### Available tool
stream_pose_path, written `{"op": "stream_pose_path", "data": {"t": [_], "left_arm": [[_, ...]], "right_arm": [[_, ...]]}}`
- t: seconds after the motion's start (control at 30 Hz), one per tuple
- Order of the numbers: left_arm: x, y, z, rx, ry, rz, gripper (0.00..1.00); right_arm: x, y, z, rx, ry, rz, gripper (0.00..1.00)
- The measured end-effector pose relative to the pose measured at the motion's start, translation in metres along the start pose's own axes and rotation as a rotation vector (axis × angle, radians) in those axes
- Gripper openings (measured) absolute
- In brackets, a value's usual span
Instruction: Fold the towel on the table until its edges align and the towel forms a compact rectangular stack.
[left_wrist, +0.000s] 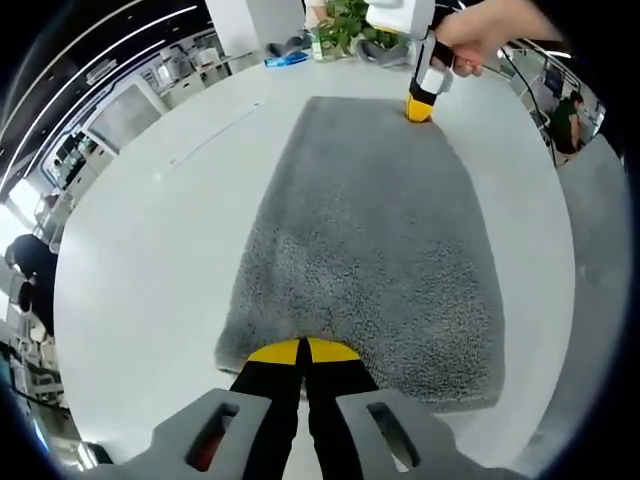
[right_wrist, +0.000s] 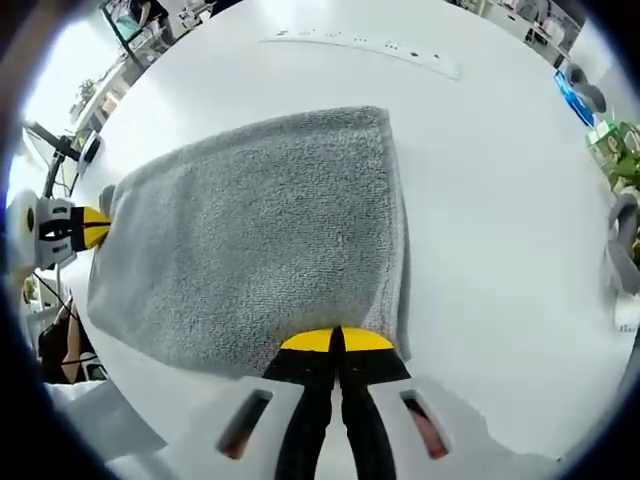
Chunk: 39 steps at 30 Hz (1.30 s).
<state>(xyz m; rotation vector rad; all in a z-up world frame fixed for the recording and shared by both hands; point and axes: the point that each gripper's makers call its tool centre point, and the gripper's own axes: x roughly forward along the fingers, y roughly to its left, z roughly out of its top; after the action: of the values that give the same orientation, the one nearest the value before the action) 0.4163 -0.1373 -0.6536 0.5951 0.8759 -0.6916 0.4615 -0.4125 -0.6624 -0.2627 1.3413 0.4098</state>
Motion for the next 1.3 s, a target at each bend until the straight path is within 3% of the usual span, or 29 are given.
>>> {"op": "stream_pose_path", "data": {"t": [0.53,1.3], "left_arm": [[-0.005,-0.016,-0.003,-0.034,0.0,-0.021,0.01],[-0.009,-0.037,-0.002,-0.033,0.007,-0.048,0.01]], "right_arm": [[0.002,-0.006,0.008,-0.048,-0.009,-0.039,0.0],[0.003,-0.015,0.021,-0.032,-0.047,-0.036,0.0]]}}
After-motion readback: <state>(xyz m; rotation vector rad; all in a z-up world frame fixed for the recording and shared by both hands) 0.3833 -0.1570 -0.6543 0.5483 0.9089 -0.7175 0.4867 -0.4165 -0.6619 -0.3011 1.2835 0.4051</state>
